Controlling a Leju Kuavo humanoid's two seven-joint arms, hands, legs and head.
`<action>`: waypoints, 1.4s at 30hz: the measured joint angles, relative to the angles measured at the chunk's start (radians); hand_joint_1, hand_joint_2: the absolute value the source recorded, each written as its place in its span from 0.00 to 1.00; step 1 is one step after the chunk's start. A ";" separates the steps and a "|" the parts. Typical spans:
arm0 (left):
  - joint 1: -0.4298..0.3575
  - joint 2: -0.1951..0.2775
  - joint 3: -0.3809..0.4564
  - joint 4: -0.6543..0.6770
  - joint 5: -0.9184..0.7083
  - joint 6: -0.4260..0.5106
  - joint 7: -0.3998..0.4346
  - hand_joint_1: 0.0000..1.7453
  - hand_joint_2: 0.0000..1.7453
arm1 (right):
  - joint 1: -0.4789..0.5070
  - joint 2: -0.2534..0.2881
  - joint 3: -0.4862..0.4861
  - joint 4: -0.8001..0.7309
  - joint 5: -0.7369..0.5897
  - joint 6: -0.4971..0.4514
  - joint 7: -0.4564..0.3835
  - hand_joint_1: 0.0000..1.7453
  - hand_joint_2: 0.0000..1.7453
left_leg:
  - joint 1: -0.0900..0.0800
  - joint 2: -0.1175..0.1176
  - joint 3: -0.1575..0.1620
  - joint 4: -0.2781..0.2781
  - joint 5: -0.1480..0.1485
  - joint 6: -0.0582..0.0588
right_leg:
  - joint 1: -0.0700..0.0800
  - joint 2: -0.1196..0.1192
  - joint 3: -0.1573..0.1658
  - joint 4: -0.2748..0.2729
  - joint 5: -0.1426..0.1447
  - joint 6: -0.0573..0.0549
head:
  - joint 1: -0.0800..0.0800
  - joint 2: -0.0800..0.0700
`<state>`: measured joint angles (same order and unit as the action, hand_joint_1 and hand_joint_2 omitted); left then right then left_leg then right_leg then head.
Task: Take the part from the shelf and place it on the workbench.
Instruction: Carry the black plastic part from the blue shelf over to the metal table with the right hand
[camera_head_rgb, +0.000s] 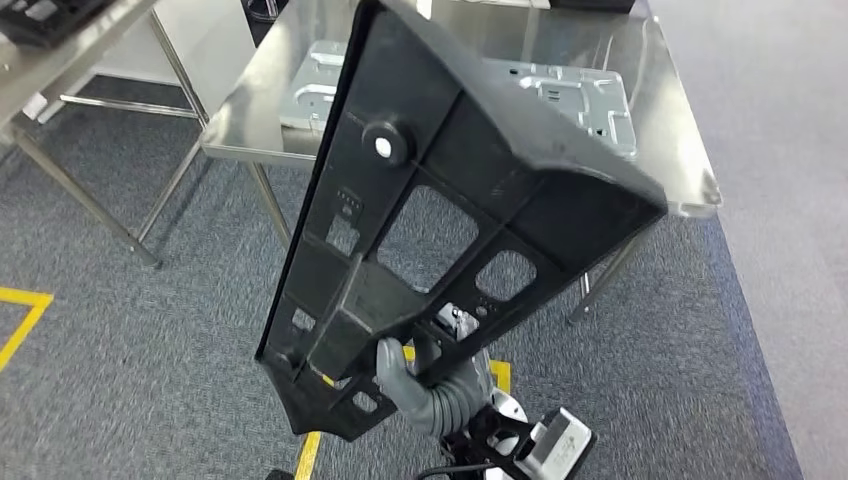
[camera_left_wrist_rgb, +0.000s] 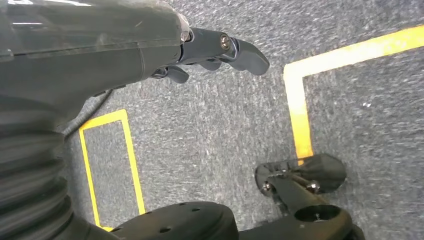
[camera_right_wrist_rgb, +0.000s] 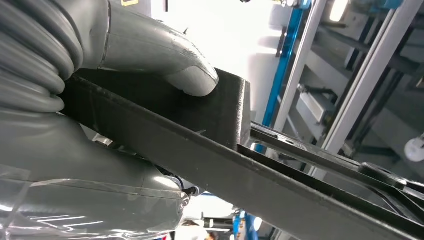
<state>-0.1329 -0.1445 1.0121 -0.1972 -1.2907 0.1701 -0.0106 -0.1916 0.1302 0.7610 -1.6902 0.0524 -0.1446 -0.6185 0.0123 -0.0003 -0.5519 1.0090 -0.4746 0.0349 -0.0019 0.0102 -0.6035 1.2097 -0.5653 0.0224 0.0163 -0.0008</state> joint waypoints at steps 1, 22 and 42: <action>0.001 0.000 0.000 0.000 0.000 0.000 0.000 0.00 1.00 | 0.001 -0.002 0.000 0.000 0.002 0.000 0.000 1.00 1.00 | 0.000 -0.001 0.012 -0.002 -0.009 0.000 | -0.004 -0.001 -0.048 0.052 -0.021 0.004 | 0.000 0.000; -0.001 0.000 0.000 0.000 -0.014 -0.002 0.009 0.00 1.00 | 0.001 -0.023 0.011 -0.017 0.019 -0.019 -0.003 1.00 1.00 | -0.004 -0.006 -0.082 0.103 -0.052 -0.030 | 0.017 0.007 0.049 -0.183 0.084 -0.060 | -0.002 0.000; -0.002 0.000 0.001 0.000 -0.001 0.002 0.006 0.00 1.00 | 0.004 -0.036 0.016 -0.045 0.063 -0.045 -0.018 1.00 1.00 | 0.000 -0.007 0.029 0.006 -0.034 -0.048 | -0.004 -0.005 -0.028 -0.176 0.136 -0.024 | -0.001 0.000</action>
<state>-0.1347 -0.1448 1.0126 -0.1973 -1.2916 0.1722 -0.0047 -0.1872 0.0945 0.7775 -1.7354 0.1156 -0.1898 -0.6367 0.0128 -0.0074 -0.5229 1.0148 -0.5084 -0.0133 -0.0055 0.0054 -0.6314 1.0334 -0.4296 -0.0019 0.0152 -0.0008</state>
